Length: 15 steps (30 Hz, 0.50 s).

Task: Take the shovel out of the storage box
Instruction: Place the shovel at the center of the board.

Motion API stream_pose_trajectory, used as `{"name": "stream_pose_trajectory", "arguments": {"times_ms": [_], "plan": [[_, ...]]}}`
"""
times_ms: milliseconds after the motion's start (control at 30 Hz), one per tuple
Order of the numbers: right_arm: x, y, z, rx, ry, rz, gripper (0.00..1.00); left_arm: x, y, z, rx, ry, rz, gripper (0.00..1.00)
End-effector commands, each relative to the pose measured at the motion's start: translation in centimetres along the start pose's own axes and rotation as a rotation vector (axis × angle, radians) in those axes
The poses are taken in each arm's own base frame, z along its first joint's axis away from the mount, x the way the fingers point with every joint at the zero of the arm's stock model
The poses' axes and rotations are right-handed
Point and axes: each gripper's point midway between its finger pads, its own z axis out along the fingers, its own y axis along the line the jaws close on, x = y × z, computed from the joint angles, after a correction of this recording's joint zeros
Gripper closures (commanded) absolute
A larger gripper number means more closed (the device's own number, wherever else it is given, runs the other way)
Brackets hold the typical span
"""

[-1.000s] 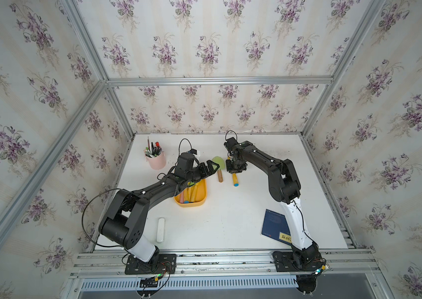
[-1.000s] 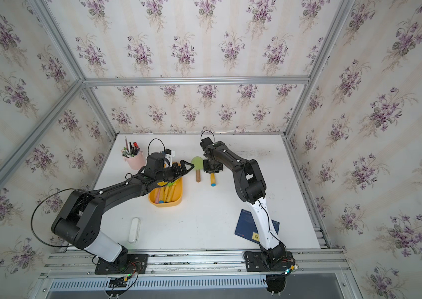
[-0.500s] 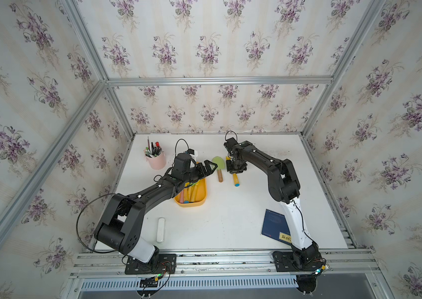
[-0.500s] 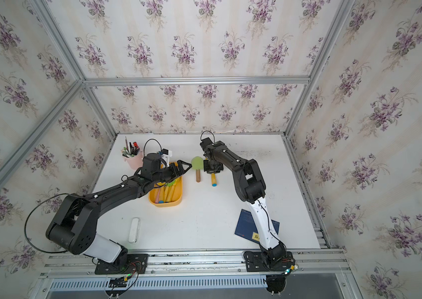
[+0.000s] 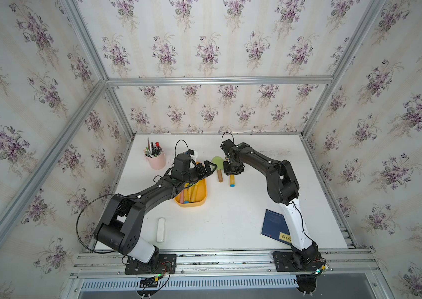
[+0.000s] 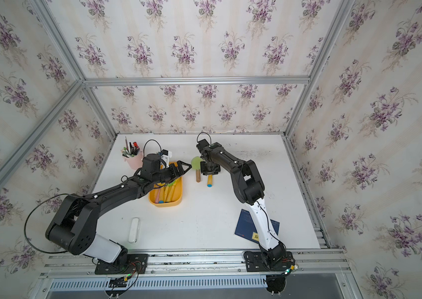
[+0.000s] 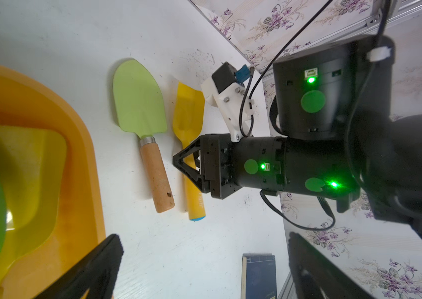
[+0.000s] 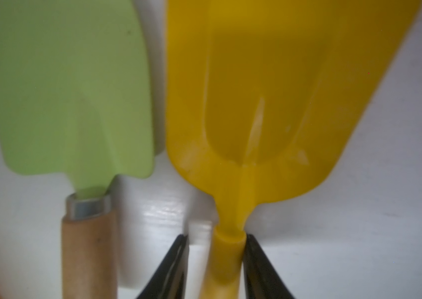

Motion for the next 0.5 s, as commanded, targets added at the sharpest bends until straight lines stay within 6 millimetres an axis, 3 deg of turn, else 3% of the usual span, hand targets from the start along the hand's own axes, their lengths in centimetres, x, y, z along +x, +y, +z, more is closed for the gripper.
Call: {"name": "stream_pose_trajectory", "arguments": {"times_ms": [0, 133, 333, 467], "plan": [[-0.1, -0.5, -0.9, 0.010, -0.006, 0.020, 0.58, -0.6, -0.8, -0.2, 0.024, -0.014, 0.023, 0.01], [-0.5, -0.5, -2.3, 0.029, -0.047, 0.011, 0.55, -0.6, -0.9, -0.5, 0.013, -0.012, 0.034, 0.01], [0.5, -0.8, -0.7, 0.043, 0.009, -0.003, 0.59, -0.5, -0.8, -0.7, 0.012, -0.010, 0.030, 0.01], [0.5, -0.7, -1.0, 0.030, -0.004, -0.001, 0.59, -0.5, -0.9, -1.0, 0.011, -0.012, 0.033, 0.01]]}}
